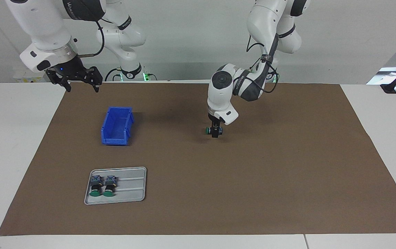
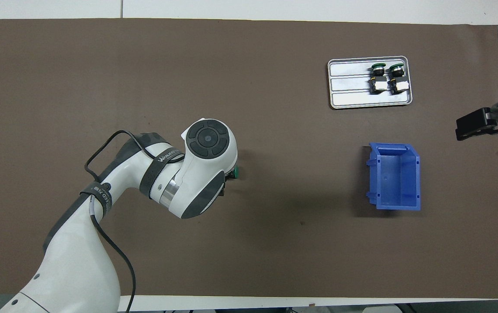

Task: Place and press button with both arms
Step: 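Lower the left gripper around the green button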

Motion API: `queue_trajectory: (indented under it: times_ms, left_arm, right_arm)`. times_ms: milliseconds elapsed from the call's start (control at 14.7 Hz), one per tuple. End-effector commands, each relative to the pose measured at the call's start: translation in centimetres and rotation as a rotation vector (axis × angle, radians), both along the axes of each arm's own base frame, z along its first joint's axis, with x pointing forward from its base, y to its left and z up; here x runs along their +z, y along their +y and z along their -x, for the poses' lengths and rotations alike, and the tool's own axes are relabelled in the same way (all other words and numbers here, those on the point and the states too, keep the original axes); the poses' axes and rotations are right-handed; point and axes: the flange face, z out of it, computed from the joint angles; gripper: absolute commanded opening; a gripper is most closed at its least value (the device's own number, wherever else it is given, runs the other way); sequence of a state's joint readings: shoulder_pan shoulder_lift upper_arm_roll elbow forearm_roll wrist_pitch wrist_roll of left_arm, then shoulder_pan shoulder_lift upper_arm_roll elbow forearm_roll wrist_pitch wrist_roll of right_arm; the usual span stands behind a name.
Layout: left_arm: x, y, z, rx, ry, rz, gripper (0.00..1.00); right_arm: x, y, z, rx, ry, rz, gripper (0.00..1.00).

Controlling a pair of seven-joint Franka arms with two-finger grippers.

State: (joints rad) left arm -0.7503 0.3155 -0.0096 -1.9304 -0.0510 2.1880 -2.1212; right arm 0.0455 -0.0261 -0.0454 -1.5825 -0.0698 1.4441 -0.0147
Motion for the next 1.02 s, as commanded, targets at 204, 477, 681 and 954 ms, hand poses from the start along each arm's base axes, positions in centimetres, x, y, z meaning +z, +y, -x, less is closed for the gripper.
queue_trajectory:
  times_ms: [204, 477, 681, 954]
  left_arm:
    - [-1.6, 0.0, 0.8, 0.058, -0.016, 0.012, 0.99]
    - [-2.5, -0.8, 1.3, 0.070, -0.010, 0.021, 0.94]
    - [-2.4, -0.9, 1.3, 0.072, -0.012, 0.025, 0.80]
    - [-2.5, -0.8, 1.3, 0.078, -0.008, 0.022, 0.49]
  right_arm:
    - [-0.2, -0.3, 0.4, 0.010, -0.002, -0.006, 0.99]
    - [-0.3, 0.2, 0.5, 0.020, 0.001, -0.007, 0.99]
    - [-0.2, -0.2, 0.5, 0.012, -0.001, -0.007, 0.99]
    - [-0.2, -0.1, 0.5, 0.015, -0.001, -0.007, 0.99]
